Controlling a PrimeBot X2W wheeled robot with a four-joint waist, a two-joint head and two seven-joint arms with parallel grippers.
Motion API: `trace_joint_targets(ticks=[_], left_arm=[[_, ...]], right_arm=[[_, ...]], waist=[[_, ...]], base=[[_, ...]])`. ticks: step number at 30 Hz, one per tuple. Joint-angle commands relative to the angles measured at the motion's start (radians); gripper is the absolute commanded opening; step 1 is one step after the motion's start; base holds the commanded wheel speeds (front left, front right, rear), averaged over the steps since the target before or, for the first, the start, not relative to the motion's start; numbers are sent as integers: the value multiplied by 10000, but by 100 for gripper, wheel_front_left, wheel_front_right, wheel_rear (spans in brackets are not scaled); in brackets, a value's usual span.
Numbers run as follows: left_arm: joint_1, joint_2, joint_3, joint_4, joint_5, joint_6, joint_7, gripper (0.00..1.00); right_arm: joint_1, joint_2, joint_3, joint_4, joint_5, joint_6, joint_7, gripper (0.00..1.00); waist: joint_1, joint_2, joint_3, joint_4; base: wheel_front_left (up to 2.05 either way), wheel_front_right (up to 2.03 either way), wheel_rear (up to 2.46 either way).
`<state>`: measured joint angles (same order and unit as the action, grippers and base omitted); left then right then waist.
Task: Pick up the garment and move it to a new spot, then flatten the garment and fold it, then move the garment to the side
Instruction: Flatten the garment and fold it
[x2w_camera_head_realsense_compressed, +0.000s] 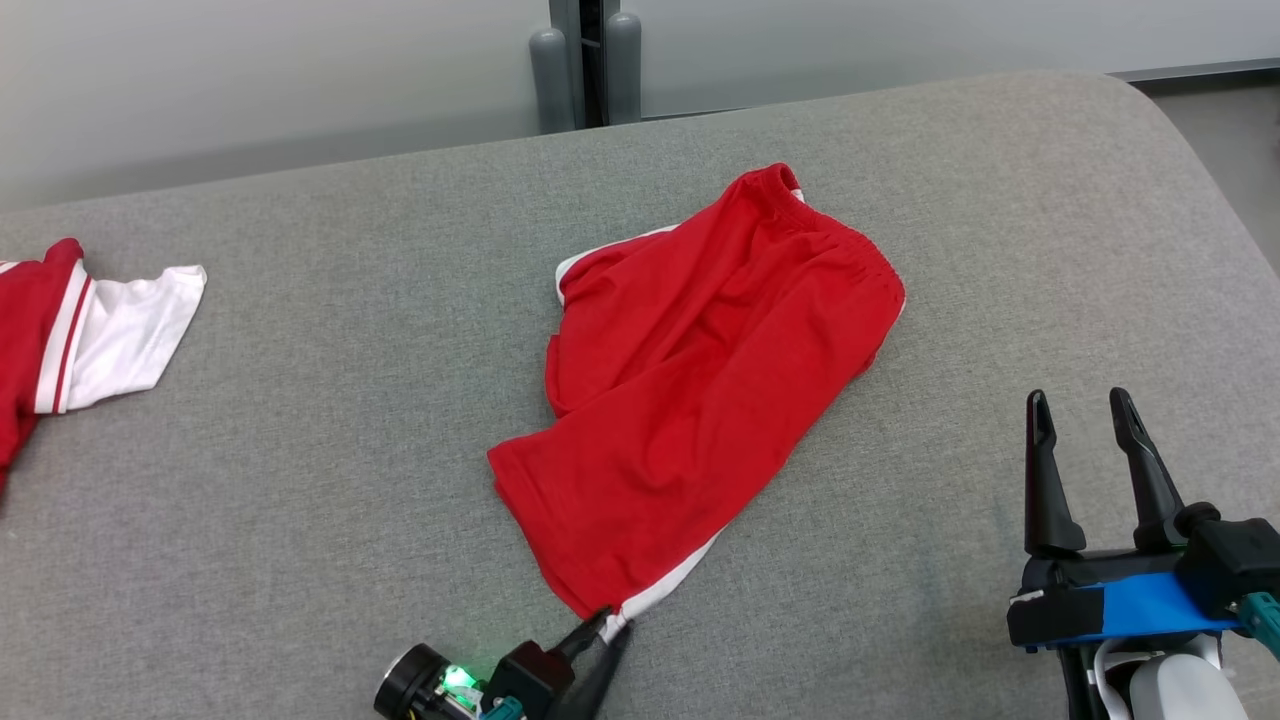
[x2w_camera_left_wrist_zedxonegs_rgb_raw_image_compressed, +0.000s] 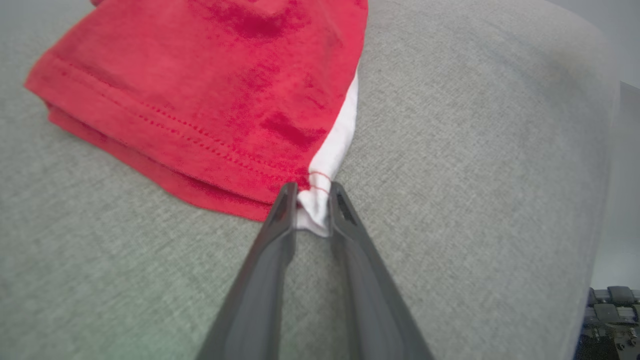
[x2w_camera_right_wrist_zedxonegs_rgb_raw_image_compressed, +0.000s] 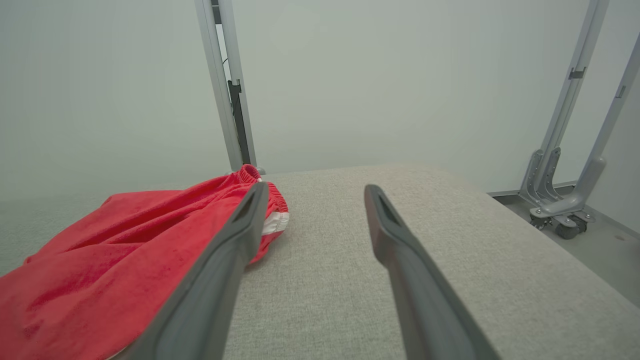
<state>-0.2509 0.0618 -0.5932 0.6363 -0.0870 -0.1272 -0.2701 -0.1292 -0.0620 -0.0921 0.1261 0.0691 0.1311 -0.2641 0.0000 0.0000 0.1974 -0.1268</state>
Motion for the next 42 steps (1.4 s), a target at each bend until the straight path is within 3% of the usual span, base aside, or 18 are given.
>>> trace_joint_targets(ticks=[1, 10, 20, 29, 30, 31, 42], left_arm=[[26, 49, -48, 150, -28, -45, 102, 0], [125, 120, 339, -380, -87, 127, 62, 0], [981, 1019, 1372, -1617, -227, 623, 59, 0], [1644, 1549, 2167, -2009, -452, 809, 59, 0], [1660, 1514, 2209, -2080, -476, 740, 59, 44], [1678, 1460, 2234, -2139, -527, 716, 59, 100], [1666, 886, 3063, -3973, -447, 768, 59, 100]], right_arm=[[-112, 42, -25, -17, -56, -7, -4, 100], [152, 54, -121, 38, -18, -7, -6, 100], [406, 85, -242, 172, 74, -7, -6, 100], [525, 104, -232, 376, 114, -7, -6, 100], [519, 107, -233, 388, 115, -7, -4, 100], [513, 108, -228, 403, 119, -5, -6, 100], [306, 57, -253, 268, -18, -5, -6, 100]], waist=[[0, 0, -13, 15], [0, 0, -305, 482], [0, 0, -631, 1194], [0, 0, -748, 1346], [0, 0, -746, 1348], [0, 0, -748, 1345], [0, 0, -875, 1170]], base=[[0, 0, 0], [0, 0, 0], [0, 0, 0], [0, 0, 0], [0, 0, 0], [0, 0, 0], [0, 0, 0]])
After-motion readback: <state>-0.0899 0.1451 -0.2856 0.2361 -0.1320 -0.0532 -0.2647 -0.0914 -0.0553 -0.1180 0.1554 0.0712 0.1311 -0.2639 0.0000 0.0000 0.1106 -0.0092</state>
